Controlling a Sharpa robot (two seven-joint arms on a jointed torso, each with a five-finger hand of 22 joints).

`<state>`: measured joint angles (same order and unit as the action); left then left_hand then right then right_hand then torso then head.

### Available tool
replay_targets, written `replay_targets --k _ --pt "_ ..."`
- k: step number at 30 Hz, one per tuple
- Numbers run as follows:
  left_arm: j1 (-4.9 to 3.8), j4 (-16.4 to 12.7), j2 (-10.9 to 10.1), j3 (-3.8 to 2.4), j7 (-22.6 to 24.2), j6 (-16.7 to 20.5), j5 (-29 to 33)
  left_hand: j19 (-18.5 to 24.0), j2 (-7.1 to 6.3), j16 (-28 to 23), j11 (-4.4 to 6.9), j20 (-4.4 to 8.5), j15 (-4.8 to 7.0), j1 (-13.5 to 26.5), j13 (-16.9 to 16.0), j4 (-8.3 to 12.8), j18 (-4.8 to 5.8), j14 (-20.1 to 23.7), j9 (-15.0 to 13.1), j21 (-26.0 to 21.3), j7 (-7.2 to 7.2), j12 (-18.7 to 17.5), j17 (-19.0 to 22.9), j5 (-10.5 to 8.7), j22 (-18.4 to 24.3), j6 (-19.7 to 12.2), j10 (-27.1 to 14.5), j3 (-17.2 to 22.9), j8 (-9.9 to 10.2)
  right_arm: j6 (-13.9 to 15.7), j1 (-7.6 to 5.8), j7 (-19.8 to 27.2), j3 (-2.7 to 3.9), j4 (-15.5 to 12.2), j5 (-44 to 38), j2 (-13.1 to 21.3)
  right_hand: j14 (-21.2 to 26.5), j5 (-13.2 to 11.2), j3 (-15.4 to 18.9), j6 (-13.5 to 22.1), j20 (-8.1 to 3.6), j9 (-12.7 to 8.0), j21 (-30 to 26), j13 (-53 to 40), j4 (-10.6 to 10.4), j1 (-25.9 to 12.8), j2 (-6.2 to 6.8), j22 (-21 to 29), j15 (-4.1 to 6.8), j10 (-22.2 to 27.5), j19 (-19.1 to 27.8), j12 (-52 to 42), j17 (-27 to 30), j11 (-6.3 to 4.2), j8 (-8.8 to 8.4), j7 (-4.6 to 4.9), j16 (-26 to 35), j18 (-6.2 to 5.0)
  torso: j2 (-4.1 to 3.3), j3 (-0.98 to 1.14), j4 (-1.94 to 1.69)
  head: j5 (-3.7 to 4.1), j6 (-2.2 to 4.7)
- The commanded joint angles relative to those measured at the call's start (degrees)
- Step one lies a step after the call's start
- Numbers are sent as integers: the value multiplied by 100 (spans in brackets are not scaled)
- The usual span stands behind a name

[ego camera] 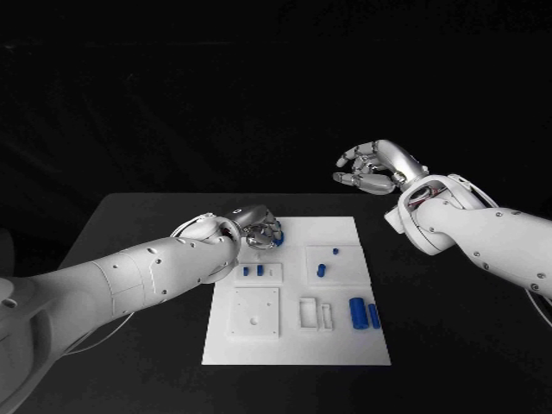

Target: Assemble the parts on the task board

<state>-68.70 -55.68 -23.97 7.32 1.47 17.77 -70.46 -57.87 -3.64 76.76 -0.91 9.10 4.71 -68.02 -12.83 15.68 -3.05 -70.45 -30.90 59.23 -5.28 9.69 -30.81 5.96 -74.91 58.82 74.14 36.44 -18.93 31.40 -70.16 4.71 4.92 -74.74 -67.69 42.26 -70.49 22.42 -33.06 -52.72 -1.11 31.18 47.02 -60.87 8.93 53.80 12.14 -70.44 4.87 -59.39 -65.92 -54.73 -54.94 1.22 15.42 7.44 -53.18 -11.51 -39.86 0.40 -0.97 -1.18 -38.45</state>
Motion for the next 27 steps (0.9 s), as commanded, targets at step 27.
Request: replay_targets --k 27 --pt "-30 -279 -533 13 13 -253 72 -37 29 39 -83 91 1 12 -7 20 -453 -53 -4 25 -37 -22 -5 28 -88 72 135 38 -11 -27 1 38 1 14 -3 19 -28 41 12 -32 41 13 -49 22 43 59 -3 -7 8 23 -15 -12 -17 -10 22 5 49 -349 -14 -4 5 -71 -40"
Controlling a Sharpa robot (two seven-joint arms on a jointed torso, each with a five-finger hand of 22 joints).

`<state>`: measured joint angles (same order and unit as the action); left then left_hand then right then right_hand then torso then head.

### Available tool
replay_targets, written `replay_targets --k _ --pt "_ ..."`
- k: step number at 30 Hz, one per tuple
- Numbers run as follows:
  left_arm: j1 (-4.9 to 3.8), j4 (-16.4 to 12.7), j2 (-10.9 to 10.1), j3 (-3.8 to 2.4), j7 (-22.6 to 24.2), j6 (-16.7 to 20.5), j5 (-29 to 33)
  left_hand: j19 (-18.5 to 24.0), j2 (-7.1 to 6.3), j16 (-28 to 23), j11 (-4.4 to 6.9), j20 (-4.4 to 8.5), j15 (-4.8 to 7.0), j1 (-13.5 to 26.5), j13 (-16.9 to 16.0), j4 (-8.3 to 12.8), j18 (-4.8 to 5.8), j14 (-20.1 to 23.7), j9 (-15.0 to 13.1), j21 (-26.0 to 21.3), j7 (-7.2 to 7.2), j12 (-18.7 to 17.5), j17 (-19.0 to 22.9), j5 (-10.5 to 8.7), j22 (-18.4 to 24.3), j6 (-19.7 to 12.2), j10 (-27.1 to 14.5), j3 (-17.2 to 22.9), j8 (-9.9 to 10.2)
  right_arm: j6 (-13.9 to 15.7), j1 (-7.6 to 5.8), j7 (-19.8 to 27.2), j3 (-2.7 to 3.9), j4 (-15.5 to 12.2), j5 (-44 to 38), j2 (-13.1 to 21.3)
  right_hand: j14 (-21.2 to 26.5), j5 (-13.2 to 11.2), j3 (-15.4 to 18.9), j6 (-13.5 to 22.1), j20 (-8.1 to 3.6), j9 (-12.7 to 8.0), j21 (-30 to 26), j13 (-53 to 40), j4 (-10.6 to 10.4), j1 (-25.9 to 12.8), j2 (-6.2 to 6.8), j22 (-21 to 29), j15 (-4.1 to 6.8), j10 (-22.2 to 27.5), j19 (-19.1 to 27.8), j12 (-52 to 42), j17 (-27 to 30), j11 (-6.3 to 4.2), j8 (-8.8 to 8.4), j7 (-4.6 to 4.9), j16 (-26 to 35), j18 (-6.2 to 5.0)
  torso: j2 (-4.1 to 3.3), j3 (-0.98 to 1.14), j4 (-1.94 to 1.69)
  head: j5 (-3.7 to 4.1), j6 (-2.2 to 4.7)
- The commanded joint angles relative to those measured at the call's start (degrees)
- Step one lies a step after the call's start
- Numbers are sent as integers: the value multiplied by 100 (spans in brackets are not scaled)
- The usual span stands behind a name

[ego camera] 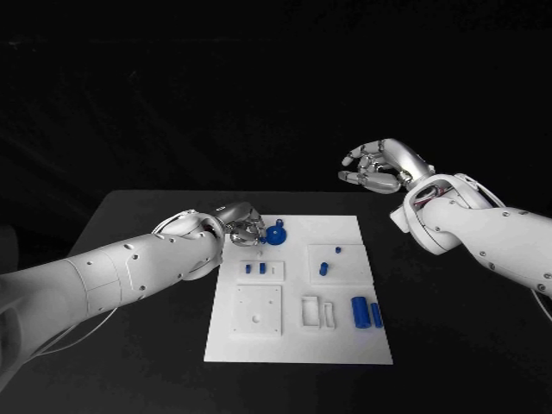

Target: Assemble the parts on the task board

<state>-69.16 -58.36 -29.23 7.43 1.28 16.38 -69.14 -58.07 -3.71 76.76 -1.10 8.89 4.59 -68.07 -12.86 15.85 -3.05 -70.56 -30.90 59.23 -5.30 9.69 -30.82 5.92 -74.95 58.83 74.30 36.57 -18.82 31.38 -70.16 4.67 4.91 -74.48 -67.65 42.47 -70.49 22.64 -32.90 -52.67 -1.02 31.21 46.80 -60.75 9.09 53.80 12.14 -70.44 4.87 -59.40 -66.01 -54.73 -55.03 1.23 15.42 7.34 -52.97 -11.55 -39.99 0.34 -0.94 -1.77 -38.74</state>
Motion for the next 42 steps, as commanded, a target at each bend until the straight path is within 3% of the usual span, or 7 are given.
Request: replay_targets --k 1,24,31,42 --pt "26 -6 -9 4 29 -123 -65 -17 36 39 -65 111 13 16 -4 4 -453 -42 -4 25 -35 -23 -4 32 -85 72 120 24 -22 -23 0 42 2 -14 -6 -2 -27 19 -4 -38 32 9 -26 11 27 59 -3 -7 8 24 -6 -13 -8 -10 22 15 29 -345 -1 3 4 -15 -12" --pt "127 52 -56 96 1 -229 -118 -19 41 37 -63 114 14 20 -5 9 -450 -44 -4 27 -34 -35 -4 25 -83 77 132 28 -19 -23 0 47 2 -24 -6 7 -30 19 -1 -39 34 11 -33 22 30 60 -8 -11 9 27 -9 -20 -15 -11 21 14 36 -345 3 5 10 -24 -58" --pt "191 127 -4 101 15 -199 -132 -20 42 36 -63 116 14 19 -5 11 -449 -44 -4 28 -34 -40 -3 25 -83 77 133 30 -18 -25 1 51 2 -28 -6 5 -32 18 0 -41 34 12 -35 27 31 60 -10 -12 9 28 -10 -23 -18 -11 22 13 39 -345 -4 2 16 -11 -69" --pt "197 166 45 104 40 -224 -135 -21 43 36 -63 117 14 20 -5 13 -448 -45 -4 28 -33 -46 -3 27 -82 80 139 32 -17 -29 1 52 2 -28 -6 5 -33 18 1 -44 35 14 -38 32 32 59 -12 -15 10 29 -12 -27 -21 -12 23 12 42 -345 2 9 13 3 -86"
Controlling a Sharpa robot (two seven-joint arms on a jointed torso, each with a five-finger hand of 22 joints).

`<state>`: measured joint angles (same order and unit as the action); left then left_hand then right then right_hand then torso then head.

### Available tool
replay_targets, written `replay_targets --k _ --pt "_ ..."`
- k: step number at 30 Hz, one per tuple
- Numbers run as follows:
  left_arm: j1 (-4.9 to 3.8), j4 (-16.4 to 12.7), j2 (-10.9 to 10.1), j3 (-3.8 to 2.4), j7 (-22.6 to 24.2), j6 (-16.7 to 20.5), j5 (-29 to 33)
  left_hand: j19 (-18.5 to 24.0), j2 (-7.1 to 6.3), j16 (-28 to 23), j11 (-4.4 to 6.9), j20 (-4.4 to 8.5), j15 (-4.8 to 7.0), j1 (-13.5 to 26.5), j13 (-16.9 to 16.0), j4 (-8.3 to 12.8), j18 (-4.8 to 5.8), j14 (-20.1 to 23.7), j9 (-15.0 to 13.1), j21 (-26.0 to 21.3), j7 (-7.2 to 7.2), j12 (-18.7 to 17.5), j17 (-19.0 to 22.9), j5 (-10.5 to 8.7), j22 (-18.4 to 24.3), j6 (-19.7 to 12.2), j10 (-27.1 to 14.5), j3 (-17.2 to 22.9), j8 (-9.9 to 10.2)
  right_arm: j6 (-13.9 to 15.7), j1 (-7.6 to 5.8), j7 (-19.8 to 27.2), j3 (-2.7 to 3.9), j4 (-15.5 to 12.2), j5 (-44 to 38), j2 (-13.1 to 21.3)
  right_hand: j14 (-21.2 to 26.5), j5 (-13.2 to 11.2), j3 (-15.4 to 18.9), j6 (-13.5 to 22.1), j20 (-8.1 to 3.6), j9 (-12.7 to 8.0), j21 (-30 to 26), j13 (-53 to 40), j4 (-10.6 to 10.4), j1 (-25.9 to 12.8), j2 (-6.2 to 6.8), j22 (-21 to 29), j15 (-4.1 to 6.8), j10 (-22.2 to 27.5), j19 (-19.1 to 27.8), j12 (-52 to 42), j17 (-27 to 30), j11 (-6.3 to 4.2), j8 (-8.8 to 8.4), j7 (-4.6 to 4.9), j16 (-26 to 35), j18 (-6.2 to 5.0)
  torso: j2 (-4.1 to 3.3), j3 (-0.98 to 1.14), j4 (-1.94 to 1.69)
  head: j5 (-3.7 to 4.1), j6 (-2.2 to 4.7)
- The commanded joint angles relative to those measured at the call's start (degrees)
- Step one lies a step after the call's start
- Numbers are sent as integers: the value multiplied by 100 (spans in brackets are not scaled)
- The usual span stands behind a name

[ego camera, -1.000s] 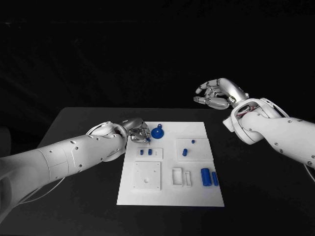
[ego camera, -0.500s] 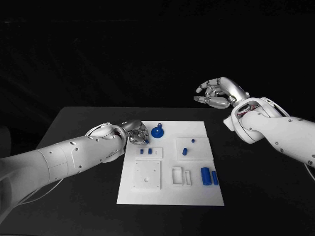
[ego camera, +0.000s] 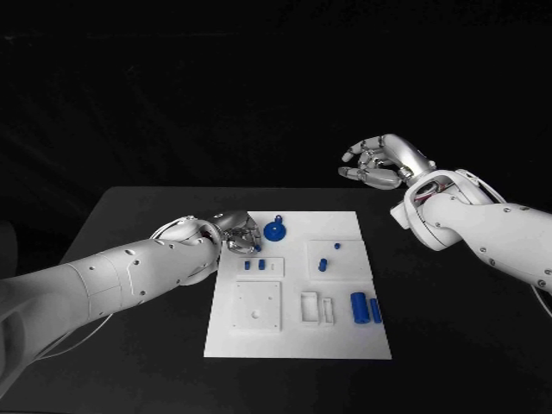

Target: Assemble the parts on the task board

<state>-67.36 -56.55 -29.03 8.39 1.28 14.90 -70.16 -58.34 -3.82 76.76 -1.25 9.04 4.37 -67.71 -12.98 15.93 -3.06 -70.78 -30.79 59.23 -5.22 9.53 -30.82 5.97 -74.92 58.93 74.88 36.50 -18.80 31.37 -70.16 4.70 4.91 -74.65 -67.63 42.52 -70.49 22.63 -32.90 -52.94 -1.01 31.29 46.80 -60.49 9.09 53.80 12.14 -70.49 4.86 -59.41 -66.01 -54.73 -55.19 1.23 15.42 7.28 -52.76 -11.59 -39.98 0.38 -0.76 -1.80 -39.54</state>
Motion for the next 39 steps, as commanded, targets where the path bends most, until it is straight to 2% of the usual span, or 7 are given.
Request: replay_targets --k 1,5,18,27,31,34,39 --pt "16 -21 34 12 44 -78 -34 5 54 36 -47 103 37 -15 7 4 -447 -23 -15 29 -41 -30 -3 22 -85 70 82 40 -19 -29 1 49 2 -13 -9 0 -33 18 1 -17 34 6 -39 6 32 59 -12 -10 10 30 -11 -27 -6 -13 23 18 21 -341 3 6 -6 7 -6" --pt "16 -39 54 39 38 -101 -34 5 55 35 -47 103 37 -13 7 4 -447 -23 -15 29 -41 -32 -3 22 -85 71 85 40 -18 -30 1 50 2 -19 -9 -1 -34 18 1 -18 34 6 -40 8 32 59 -13 -11 11 31 -12 -29 -7 -14 24 17 22 -341 1 5 -6 15 -5" --pt "15 20 130 224 -412 -501 -534 6 55 31 -47 105 37 -18 7 13 -446 -20 -15 29 -40 -43 -1 23 -85 70 86 45 -15 -63 1 37 2 -24 -9 4 -35 17 2 -21 34 8 -42 14 34 59 -14 -13 11 32 -13 -33 -11 -15 25 16 25 -341 -2 5 1 37 -22" --pt "15 63 129 233 -327 -317 -400 13 36 9 -62 104 21 -11 18 13 -440 3 9 23 -75 -90 7 39 -81 -21 48 55 44 -164 1 -3 -1 -15 -14 9 -34 16 2 -21 34 8 -45 17 38 63 -13 -15 12 35 -12 -34 -13 -15 24 16 29 -341 3 4 -5 55 -18" --pt "15 43 110 233 -219 -181 -249 30 -49 -8 -90 88 -4 -56 26 26 -435 29 78 12 -181 -155 12 38 -77 -288 5 73 199 -208 2 -15 -4 -12 -19 11 -29 9 2 -12 35 7 -52 25 51 72 -9 -18 10 46 -6 -34 -16 -13 19 18 37 -341 5 0 -6 63 -11" --pt "15 24 93 233 -174 -100 -178 58 -182 -22 -132 66 -44 -92 51 47 -435 59 146 -2 -270 -241 15 4 -75 -542 -107 50 338 -265 3 -34 -7 -20 -26 20 -21 3 2 1 38 5 -61 34 66 83 -5 -23 7 61 4 -35 -20 -9 11 22 48 -341 4 -3 -7 67 -10" --pt "15 34 59 231 -169 20 -178 91 -283 -34 -184 18 -94 -134 76 48 -443 99 209 -18 -263 -326 16 -14 -74 -759 -205 25 439 -465 8 -100 -14 -22 -123 23 16 -27 8 51 59 -4 -94 82 106 101 4 -39 -20 135 48 -6 -31 20 -20 51 89 -341 6 -1 -11 72 6"
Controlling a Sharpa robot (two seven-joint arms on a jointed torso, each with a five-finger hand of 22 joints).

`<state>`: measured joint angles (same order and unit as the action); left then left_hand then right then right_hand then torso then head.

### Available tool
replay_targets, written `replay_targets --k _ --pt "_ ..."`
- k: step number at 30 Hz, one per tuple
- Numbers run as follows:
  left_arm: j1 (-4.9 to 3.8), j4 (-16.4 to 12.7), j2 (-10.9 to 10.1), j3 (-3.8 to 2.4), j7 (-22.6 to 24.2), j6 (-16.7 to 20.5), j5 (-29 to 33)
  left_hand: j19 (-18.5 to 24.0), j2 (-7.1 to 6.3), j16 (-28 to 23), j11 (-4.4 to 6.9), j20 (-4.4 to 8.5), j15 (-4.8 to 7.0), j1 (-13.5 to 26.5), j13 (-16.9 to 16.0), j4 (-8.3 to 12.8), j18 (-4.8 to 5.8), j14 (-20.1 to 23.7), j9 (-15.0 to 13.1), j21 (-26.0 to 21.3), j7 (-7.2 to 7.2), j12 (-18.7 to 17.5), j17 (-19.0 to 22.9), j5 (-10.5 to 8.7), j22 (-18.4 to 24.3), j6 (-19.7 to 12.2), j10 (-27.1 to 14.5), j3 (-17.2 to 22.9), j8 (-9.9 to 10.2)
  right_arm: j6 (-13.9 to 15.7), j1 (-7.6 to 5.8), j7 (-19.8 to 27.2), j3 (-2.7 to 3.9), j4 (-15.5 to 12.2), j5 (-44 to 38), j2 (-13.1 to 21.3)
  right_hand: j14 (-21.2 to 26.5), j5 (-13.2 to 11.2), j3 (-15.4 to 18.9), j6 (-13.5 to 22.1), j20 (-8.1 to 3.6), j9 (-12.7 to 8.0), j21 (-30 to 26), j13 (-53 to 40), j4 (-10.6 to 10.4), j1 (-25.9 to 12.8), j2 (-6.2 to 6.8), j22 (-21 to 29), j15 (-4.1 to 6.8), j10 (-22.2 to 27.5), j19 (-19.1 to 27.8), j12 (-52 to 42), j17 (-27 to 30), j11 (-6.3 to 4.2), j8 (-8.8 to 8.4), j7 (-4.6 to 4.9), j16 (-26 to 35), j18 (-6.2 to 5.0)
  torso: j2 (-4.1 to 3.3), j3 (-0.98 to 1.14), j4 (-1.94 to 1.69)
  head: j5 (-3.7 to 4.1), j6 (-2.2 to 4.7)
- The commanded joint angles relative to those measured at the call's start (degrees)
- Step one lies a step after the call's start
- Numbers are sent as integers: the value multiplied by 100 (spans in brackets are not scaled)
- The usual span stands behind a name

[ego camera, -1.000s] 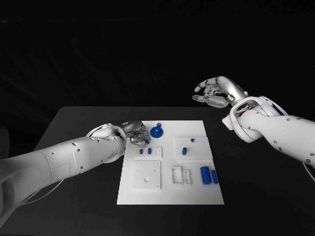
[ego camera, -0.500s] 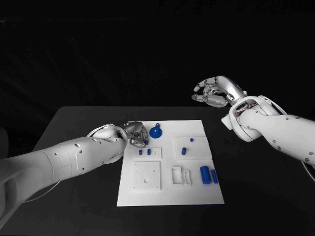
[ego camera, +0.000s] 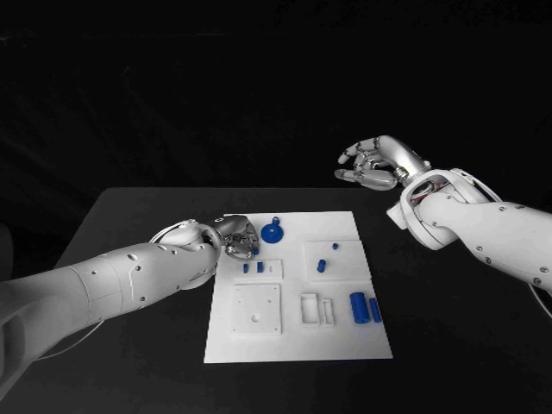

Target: Assemble the parts on the task board

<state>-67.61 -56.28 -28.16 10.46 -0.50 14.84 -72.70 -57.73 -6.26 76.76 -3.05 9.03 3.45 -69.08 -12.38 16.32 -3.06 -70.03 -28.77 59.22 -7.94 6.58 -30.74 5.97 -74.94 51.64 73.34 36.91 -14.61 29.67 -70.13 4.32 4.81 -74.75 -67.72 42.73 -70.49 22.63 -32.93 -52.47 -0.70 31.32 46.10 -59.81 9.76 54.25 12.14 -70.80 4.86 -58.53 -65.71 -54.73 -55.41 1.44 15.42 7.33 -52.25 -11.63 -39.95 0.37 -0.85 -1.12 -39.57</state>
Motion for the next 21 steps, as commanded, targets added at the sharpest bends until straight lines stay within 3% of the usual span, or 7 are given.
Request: replay_targets --k 1,7,10,13,14,19,21 --pt "40 9 -44 24 11 58 93 29 -40 -34 -4 19 -2 3 16 9 -443 24 7 -18 8 -31 9 -13 -72 -30 -52 -16 19 -359 6 -73 -6 -16 -132 5 16 -27 11 5 29 -7 -24 15 39 56 4 -8 -21 49 18 -5 -10 -1 -20 48 39 -337 2 1 -3 2 15" --pt "39 5 -144 13 80 302 248 78 -162 -61 -114 -73 -108 -98 88 7 -473 87 57 -52 -14 -214 19 -4 -65 -235 -331 -12 94 -877 26 -222 -65 4 -331 18 204 -133 -77 140 108 -42 -119 724 278 263 3 -62 -123 390 186 876 -61 102 -94 153 135 -337 0 -3 1 37 53" --pt "36 -26 -222 -5 105 374 391 110 -192 -91 -168 -130 -161 -144 119 2 -496 132 59 -80 -31 -273 32 22 -58 -249 -440 2 77 -1166 38 -314 -156 51 -694 12 185 -171 -177 143 109 -50 -117 1538 409 402 -39 -114 -217 557 165 1857 -127 198 -87 188 107 -337 3 -3 4 107 77" --pt "32 -53 -282 -39 131 422 463 127 -214 -104 -209 -169 -202 -178 154 3 -516 154 61 -97 -29 -303 39 44 -54 -259 -557 17 61 -1366 51 -391 -240 96 -1038 -9 45 -454 -379 123 58 -50 -54 2078 484 607 -29 -156 -231 491 21 2459 -186 258 -65 228 22 -337 3 -2 3 160 98" --pt "30 -68 -307 -66 152 439 484 138 -224 -110 -235 -192 -226 -190 180 3 -523 166 62 -107 -28 -310 42 52 -52 -265 -639 23 55 -1428 61 -421 -271 110 -1201 -20 -28 -568 -497 86 34 -47 -14 2332 434 639 -16 -179 -283 395 -70 2720 -219 282 -41 227 -25 -337 3 1 1 177 108" --pt "17 -183 -446 -177 319 642 783 170 -237 -127 -277 -243 -269 -234 226 5 -549 205 63 -132 -47 -292 51 69 -49 -271 -739 49 31 -1587 109 -515 -373 156 -1893 -63 -220 -828 -761 22 -79 -50 131 2878 474 860 8 -279 -291 150 -294 3302 -330 322 4 188 -193 -337 3 5 -8 210 134" --pt "1 -258 -526 -260 440 710 1006 181 -233 -134 -284 -254 -277 -260 236 7 -556 221 62 -140 -64 -285 54 81 -49 -264 -753 67 19 -1644 130 -580 -424 157 -2308 -78 -266 -977 -844 -16 -121 -53 178 3121 478 903 43 -332 -309 18 -351 3579 -377 325 27 172 -251 -337 3 5 -8 221 138"
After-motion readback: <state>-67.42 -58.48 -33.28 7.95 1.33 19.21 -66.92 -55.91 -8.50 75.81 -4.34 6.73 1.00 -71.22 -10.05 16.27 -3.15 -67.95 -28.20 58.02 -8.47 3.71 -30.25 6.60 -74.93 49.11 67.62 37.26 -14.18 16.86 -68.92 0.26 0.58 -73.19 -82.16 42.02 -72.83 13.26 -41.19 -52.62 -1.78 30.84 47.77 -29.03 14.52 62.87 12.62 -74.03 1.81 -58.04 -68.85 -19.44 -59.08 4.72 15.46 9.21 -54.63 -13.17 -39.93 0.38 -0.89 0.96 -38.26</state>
